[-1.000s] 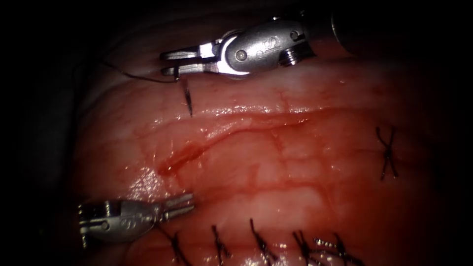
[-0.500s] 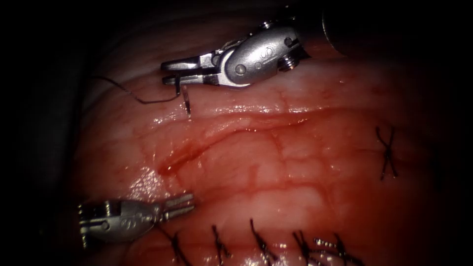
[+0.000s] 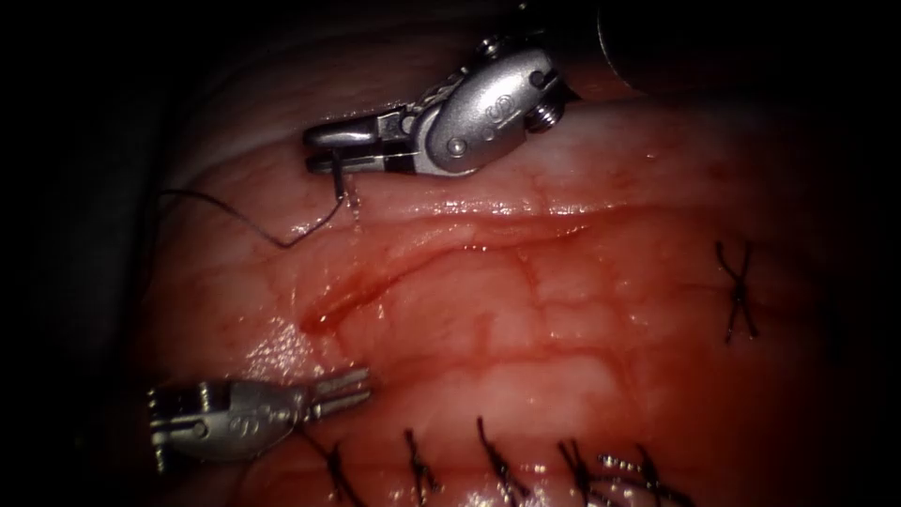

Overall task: Wound Closure
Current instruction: Throw the needle through the skin above the incision

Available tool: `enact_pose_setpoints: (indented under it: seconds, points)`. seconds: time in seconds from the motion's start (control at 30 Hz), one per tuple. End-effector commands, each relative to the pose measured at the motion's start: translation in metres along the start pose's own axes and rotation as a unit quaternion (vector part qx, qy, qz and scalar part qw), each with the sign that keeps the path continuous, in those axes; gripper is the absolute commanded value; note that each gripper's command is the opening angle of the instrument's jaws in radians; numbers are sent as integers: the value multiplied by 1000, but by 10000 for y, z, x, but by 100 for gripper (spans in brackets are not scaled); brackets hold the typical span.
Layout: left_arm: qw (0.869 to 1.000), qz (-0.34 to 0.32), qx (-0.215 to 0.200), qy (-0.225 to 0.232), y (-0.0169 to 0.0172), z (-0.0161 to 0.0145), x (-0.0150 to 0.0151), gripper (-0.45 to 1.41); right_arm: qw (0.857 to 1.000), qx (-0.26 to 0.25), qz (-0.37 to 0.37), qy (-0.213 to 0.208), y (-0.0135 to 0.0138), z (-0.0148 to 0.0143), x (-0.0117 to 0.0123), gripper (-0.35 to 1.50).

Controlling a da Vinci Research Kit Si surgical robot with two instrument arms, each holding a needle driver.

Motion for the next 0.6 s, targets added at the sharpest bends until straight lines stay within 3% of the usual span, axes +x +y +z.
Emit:
enact_pose_setpoints:
  seconds: [0.03, 0.3, 0.6]
  points:
    - [1000, -3, 2, 2, 0, 7, 2, -6, 1000, -1, -2, 2, -1, 8, -6, -35]
    - [1000, -11, 16, 21, -20, 10, 32, 4, 1000, -2, -4, 5, -6, 7, -6, -35]
    - [1000, -14, 17, 22, -23, 10, 36, 4, 1000, 3, -16, 9, -30, 3, -11, -35]
